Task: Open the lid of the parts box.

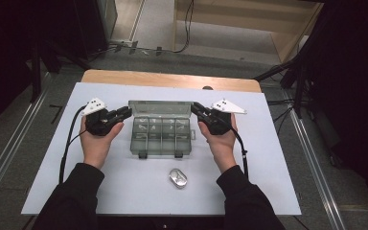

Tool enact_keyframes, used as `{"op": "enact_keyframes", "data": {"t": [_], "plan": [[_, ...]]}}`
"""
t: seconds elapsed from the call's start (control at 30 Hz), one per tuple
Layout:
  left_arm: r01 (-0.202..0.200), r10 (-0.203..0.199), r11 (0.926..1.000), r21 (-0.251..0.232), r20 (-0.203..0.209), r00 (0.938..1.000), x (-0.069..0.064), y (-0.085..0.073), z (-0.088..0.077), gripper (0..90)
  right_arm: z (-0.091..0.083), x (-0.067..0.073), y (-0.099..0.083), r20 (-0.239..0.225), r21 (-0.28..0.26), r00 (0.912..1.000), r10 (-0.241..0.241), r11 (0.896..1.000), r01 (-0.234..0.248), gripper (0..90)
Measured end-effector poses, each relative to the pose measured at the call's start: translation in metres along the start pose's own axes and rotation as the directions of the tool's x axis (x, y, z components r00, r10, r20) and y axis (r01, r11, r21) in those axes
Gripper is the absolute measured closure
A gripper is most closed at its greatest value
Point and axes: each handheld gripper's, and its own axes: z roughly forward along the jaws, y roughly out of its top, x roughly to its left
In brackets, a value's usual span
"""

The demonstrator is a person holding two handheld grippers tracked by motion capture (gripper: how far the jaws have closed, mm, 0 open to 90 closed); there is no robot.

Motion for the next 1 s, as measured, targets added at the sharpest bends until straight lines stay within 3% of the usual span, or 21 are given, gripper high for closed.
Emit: {"op": "enact_keyframes", "data": {"t": [0.3, 0.57, 0.63, 0.7, 1.0], "plan": [[0.0, 0.0, 0.9998, 0.02, -0.042, 0.9991, 0.008, -0.006, 0.019, 75.5, 0.002, -0.002, 0.001, 0.005, 0.002, 1.0, 0.002, 1.0, -0.002, 78.9], [0.011, -0.01, 0.9997, 0.021, -0.071, 0.9974, 0.008, -0.008, 0.029, 77.7, 0.01, -0.001, 0.005, 0.051, 0.013, 0.9985, 0.019, 1.0, -0.02, 80.1], [0.012, -0.01, 0.9995, 0.031, -0.088, 0.9961, 0.008, -0.01, 0.033, 78.6, 0.011, -0.001, 0.006, 0.056, 0.017, 0.9983, 0.015, 1.0, -0.016, 80.6], [0.04, -0.038, 0.9988, 0.026, -0.089, 0.9953, 0.009, -0.01, 0.035, 78.9, 0.012, -0.002, 0.007, 0.056, 0.02, 0.9983, 0.015, 1.0, -0.016, 80.7], [0.026, -0.022, 0.9993, 0.026, -0.151, 0.9882, 0.007, -0.007, 0.041, 83.4, 0.025, -0.009, 0.004, 0.068, 0.033, 0.9972, 0.029, 0.999, -0.031, 79.3]]}}
